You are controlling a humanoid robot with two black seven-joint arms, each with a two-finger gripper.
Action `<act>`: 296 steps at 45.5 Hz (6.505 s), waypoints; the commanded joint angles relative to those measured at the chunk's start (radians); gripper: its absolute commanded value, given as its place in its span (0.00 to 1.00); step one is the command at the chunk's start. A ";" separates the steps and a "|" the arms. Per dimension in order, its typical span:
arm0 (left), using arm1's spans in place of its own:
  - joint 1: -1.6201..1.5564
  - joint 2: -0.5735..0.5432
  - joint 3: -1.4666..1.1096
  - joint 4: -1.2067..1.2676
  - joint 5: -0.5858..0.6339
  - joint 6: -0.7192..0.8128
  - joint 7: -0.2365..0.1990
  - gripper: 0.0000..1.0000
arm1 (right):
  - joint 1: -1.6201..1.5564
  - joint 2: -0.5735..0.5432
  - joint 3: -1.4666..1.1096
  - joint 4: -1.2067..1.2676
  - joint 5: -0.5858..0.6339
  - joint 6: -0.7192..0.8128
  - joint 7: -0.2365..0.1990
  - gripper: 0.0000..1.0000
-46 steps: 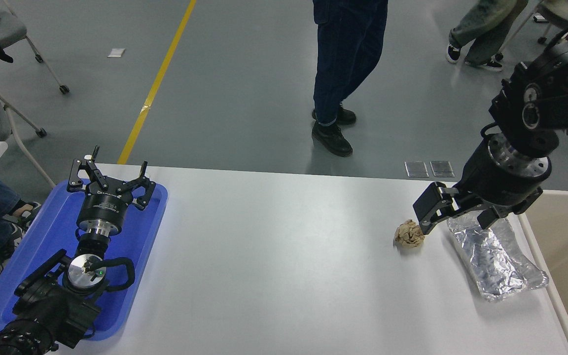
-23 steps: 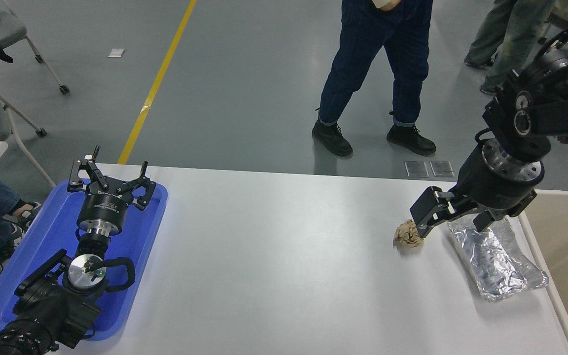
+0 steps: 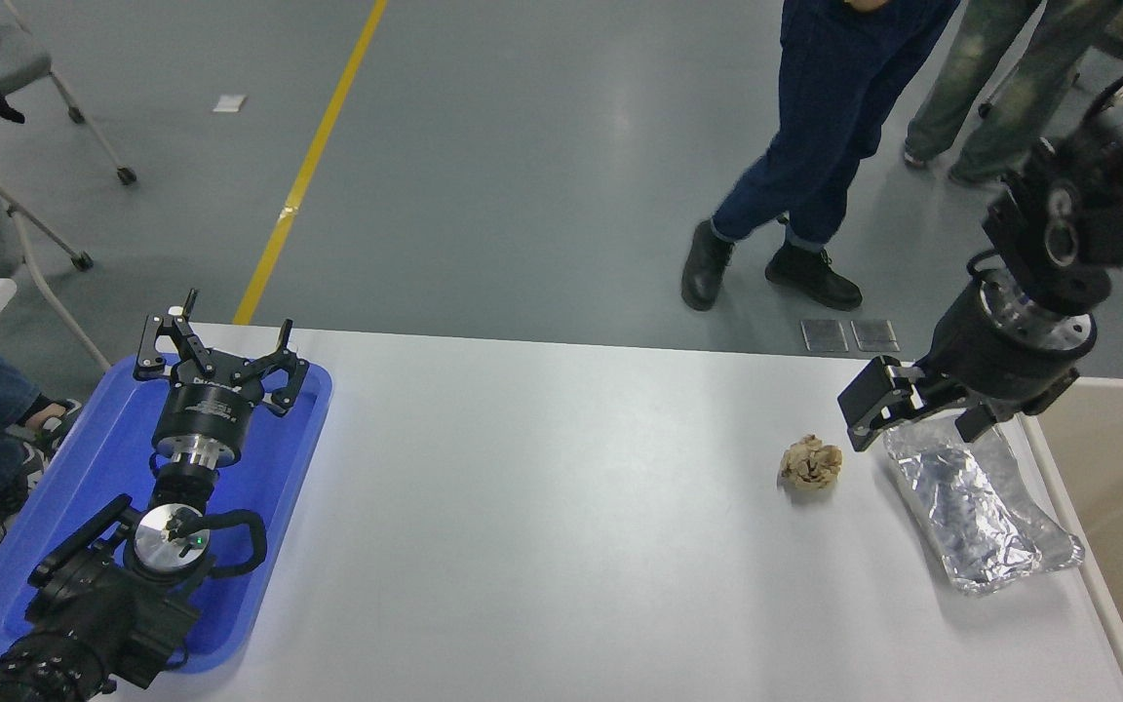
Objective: Pick up foil plate and place in dustbin
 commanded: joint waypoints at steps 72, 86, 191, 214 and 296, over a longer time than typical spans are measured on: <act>0.000 0.000 0.000 0.000 0.000 0.000 0.000 1.00 | -1.234 -0.041 0.607 -0.945 -0.505 -0.697 -0.004 0.81; 0.000 0.000 -0.002 0.000 0.000 0.000 0.000 1.00 | -1.260 -0.023 0.620 -0.979 -0.507 -0.697 -0.004 0.57; -0.002 0.002 0.001 0.000 0.002 -0.003 0.003 1.00 | -0.098 -0.516 0.485 -0.416 -0.582 0.121 0.064 0.00; -0.002 0.002 0.000 0.000 0.002 -0.003 0.003 1.00 | -0.300 -0.558 0.500 -0.735 -0.585 0.121 0.071 0.00; -0.002 0.002 -0.002 0.001 0.000 0.002 0.000 1.00 | -1.526 -0.197 0.753 -1.326 0.118 -0.539 -0.044 1.00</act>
